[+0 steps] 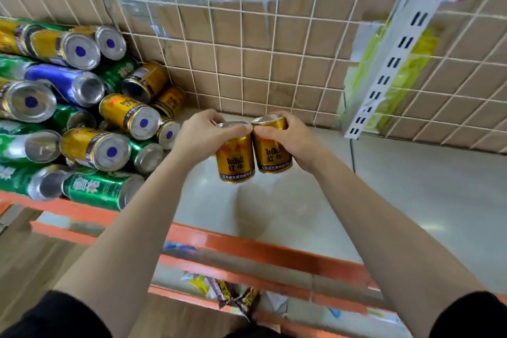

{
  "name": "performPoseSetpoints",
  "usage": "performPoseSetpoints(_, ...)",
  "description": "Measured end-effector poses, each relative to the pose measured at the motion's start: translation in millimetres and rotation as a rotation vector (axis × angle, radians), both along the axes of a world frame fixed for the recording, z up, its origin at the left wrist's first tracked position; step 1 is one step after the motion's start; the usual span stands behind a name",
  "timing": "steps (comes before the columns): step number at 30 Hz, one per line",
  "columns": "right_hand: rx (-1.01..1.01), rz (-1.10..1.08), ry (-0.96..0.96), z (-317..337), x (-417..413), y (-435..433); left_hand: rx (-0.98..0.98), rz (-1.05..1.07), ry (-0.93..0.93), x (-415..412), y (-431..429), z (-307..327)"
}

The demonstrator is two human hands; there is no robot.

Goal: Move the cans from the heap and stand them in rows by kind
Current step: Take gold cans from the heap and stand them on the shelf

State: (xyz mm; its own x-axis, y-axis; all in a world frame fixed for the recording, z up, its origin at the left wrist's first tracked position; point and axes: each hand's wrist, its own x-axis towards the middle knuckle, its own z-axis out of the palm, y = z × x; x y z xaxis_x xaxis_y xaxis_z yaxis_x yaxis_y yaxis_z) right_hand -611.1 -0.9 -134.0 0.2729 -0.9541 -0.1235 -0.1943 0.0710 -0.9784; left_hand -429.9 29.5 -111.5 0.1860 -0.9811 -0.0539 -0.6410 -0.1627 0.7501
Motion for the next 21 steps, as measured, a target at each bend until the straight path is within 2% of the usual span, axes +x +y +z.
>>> performPoseSetpoints(5,-0.060,-0.180,0.071,10.4,-30.9,48.6,-0.072,-0.123,-0.106,-29.1,13.0,10.7)
performPoseSetpoints(11,-0.098,-0.406,0.080,18.6,-77.9,114.4,-0.107,-0.329,-0.062,-82.7,37.2,15.7)
performPoseSetpoints(16,-0.078,-0.536,0.058,23.0,-131.0,160.0,-0.148,-0.493,-0.079,-143.3,61.8,22.5)
performPoseSetpoints(21,-0.140,-0.628,0.054,20.6,-198.1,212.9,-0.169,-0.627,-0.119,-219.8,92.7,25.6)
